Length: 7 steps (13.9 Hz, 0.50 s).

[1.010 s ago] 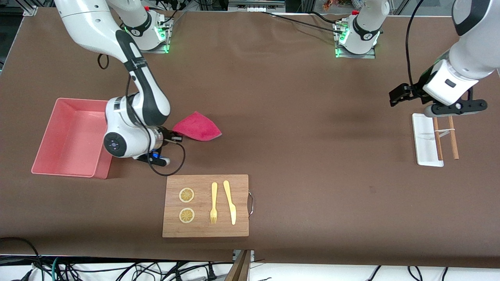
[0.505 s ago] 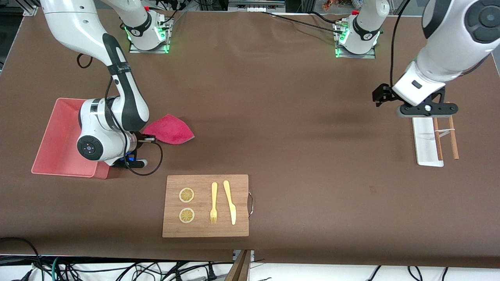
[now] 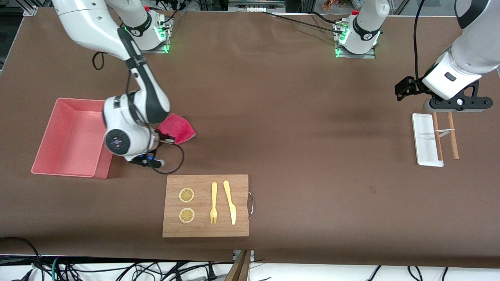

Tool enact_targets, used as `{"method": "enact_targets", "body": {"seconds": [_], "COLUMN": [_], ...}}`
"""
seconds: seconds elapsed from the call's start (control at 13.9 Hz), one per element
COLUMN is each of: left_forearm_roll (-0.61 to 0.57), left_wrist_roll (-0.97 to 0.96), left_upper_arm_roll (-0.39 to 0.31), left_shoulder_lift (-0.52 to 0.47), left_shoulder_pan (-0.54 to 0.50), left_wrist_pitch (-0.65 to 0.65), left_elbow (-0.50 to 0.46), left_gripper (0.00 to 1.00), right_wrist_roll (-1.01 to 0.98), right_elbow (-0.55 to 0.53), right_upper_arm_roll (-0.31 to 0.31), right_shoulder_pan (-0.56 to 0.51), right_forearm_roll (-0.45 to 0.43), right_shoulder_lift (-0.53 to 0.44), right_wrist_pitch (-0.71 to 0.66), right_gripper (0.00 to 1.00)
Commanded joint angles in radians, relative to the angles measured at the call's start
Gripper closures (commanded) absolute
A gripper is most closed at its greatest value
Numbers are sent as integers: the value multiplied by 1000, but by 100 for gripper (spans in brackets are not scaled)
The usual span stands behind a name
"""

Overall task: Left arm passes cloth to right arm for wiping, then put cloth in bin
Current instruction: 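Wipe the table with the cloth using the right gripper, back and forth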

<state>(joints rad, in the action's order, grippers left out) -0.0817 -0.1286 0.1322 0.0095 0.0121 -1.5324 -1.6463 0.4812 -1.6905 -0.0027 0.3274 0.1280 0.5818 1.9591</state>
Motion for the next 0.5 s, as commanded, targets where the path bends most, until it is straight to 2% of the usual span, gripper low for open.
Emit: {"method": "enact_targets", "body": {"seconds": [0.0,0.29,0.43], "left_forearm_roll": [-24,29,20], "left_wrist_roll": [40,52,61], "left_upper_arm_roll": [-5,-5,-5], "left_shoulder_lift": [1,61,69], "left_shoulder_pan": [6,-26,-27], "left_wrist_pitch": [35,38,41], "left_elbow": [48,170,184], "left_gripper": [0,0,0], "right_wrist_roll": [196,478,584], "right_elbow": [-9,0,2], "right_upper_arm_roll": [94,242,291], "right_shoulder_pan": [-5,2,10], "right_forearm_roll": [-19,-19,-18], "right_shoulder_lift": [1,38,49], "right_wrist_pitch": [75,236,309], "right_gripper": [100,100,100]}}
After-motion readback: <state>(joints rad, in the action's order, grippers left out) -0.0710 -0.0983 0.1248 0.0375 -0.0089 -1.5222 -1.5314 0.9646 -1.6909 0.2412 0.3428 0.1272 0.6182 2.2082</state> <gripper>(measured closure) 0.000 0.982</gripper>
